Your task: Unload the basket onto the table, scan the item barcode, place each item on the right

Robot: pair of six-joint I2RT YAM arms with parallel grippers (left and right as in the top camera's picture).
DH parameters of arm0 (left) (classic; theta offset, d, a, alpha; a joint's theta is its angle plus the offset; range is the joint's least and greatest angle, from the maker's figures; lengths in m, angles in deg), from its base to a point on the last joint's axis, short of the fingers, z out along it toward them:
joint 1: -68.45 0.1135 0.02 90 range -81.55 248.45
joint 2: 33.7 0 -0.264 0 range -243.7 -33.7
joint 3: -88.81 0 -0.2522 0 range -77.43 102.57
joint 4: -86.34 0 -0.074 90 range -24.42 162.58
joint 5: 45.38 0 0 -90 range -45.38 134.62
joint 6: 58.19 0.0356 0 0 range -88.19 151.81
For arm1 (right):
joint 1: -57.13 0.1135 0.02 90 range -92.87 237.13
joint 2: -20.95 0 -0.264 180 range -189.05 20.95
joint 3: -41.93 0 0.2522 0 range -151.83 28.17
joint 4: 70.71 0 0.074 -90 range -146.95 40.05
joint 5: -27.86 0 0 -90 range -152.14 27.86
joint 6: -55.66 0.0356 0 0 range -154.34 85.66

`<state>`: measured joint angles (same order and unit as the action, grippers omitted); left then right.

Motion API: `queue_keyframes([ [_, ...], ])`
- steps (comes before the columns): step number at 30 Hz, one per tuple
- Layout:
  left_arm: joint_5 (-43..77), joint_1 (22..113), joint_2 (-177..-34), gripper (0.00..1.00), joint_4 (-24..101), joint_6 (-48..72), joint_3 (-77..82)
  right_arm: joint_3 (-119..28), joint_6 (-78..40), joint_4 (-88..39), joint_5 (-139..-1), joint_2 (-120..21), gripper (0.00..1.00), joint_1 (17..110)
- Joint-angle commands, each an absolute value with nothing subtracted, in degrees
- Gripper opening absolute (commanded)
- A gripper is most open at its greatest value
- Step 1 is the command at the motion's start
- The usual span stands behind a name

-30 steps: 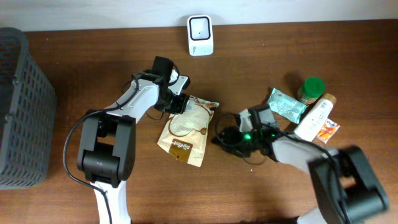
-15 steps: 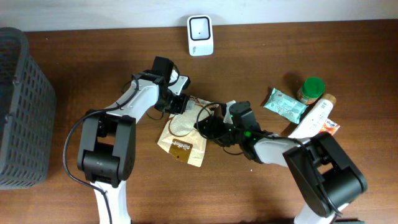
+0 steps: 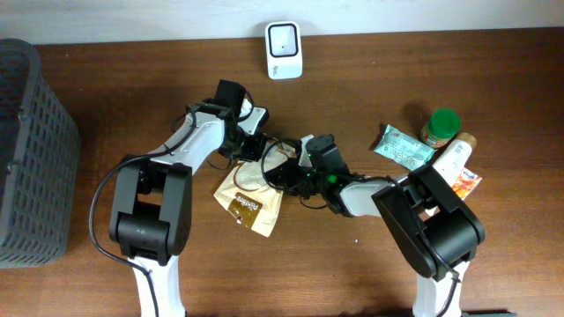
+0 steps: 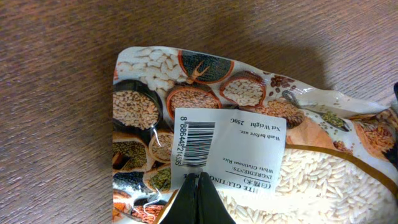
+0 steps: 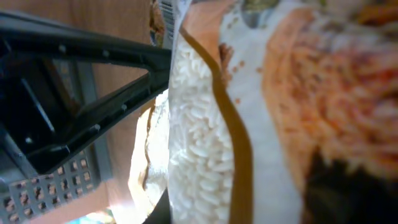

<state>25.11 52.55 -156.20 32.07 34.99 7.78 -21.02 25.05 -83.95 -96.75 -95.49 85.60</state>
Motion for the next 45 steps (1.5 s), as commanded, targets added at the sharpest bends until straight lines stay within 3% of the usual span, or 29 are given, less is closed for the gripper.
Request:
queue_keyframes([
  [1,25.3,52.3,-159.7,0.00,30.5,34.4,6.0,-21.0,20.8,-83.4,-103.7,-96.3,0.04,83.3],
  [10,23.8,61.6,-159.7,0.00,12.4,36.7,22.2,-24.2,-0.2,-79.6,-133.0,-92.3,0.04,71.1],
  [16,23.8,66.4,-159.7,0.04,11.2,36.8,24.4,-24.8,-1.2,-78.3,-131.5,-89.8,0.04,69.7],
  [20,24.1,66.8,-159.7,0.09,11.6,36.8,24.4,-25.9,-7.3,-62.8,-117.0,-89.8,0.04,71.4],
  [24,25.3,66.8,-159.7,0.23,12.1,36.8,24.4,-34.5,-16.1,-47.4,-115.4,-89.4,0.04,71.3],
  [28,27.4,66.8,-159.7,0.31,12.1,36.8,24.4,-51.9,-32.4,-22.8,-114.9,-89.2,0.04,71.3],
  [31,27.6,66.8,-159.7,0.36,12.3,36.8,24.4,-67.0,-46.0,-2.9,-106.2,-89.2,0.04,71.3],
  [33,27.8,66.8,-159.7,0.46,12.8,36.8,24.4,-76.5,-56.1,8.0,-107.4,-89.2,0.04,71.3],
  [36,28.0,66.8,-159.7,0.48,13.0,36.8,24.4,-85.2,-62.8,17.0,-111.1,-89.2,0.04,71.3],
  [39,28.0,66.8,-159.7,0.51,13.0,36.8,24.4,-86.9,-68.7,21.2,-123.5,-89.2,0.04,71.1],
  [42,28.0,66.8,-159.7,0.63,13.0,36.8,24.4,-86.9,-78.0,27.3,-134.5,-89.2,0.05,70.8],
  [44,28.0,66.8,-159.7,0.99,13.1,36.8,24.3,-86.9,-81.0,29.5,-138.0,-89.2,0.04,70.3],
  [45,28.0,66.8,-159.7,0.99,13.1,36.8,24.3,-86.9,-83.1,30.8,-139.6,-89.2,0.04,69.8],
])
